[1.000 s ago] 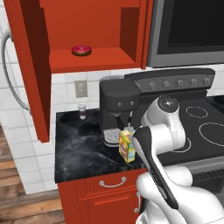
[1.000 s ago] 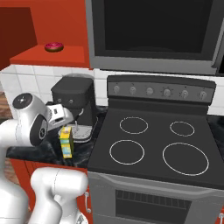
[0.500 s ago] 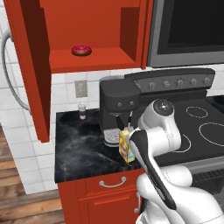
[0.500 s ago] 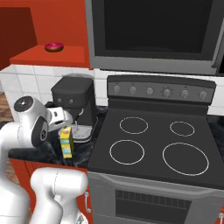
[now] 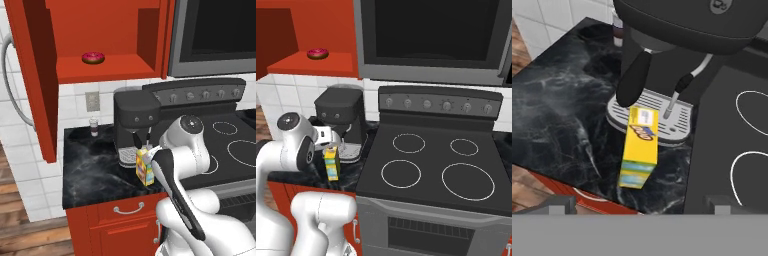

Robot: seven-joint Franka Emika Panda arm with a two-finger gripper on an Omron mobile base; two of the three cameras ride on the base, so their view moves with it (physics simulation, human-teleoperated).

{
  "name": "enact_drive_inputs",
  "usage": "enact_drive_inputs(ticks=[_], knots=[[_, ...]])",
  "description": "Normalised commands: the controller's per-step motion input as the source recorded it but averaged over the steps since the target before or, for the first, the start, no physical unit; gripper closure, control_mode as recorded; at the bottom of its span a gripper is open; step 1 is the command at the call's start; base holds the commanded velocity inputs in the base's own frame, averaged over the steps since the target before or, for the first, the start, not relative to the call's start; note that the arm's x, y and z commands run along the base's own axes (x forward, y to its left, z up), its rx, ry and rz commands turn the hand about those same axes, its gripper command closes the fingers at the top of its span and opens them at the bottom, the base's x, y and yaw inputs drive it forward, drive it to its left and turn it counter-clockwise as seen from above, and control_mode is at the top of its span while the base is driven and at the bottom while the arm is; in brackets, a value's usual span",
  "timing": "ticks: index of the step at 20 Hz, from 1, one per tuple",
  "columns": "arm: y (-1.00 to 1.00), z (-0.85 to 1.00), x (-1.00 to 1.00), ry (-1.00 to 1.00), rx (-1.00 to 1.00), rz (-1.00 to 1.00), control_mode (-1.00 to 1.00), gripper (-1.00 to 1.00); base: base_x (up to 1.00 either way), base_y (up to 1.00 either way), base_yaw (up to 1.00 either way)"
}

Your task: Pick the boxed food and cereal from the counter and place them in the cabinets closest to them.

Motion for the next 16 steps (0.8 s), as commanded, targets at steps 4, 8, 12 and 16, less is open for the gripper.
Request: enact_drive_inputs(ticks=[4,8,12,16], knots=[[0.0,-0.02,0.0,0.0,0.08,-0.04,-1.0,-1.0,0.0,0.0,0.0],[0.0,-0.02,0.0,0.0,0.0,0.0,-1.0,-1.0,0.0,0.0,0.0],[0.0,-0.01,0.0,0.0,0.0,0.0,-1.0,-1.0,0.0,0.0,0.0],[0.0,-0.09,0.02,0.0,0.0,0.0,-1.0,-1.0,0.0,0.0,0.0]])
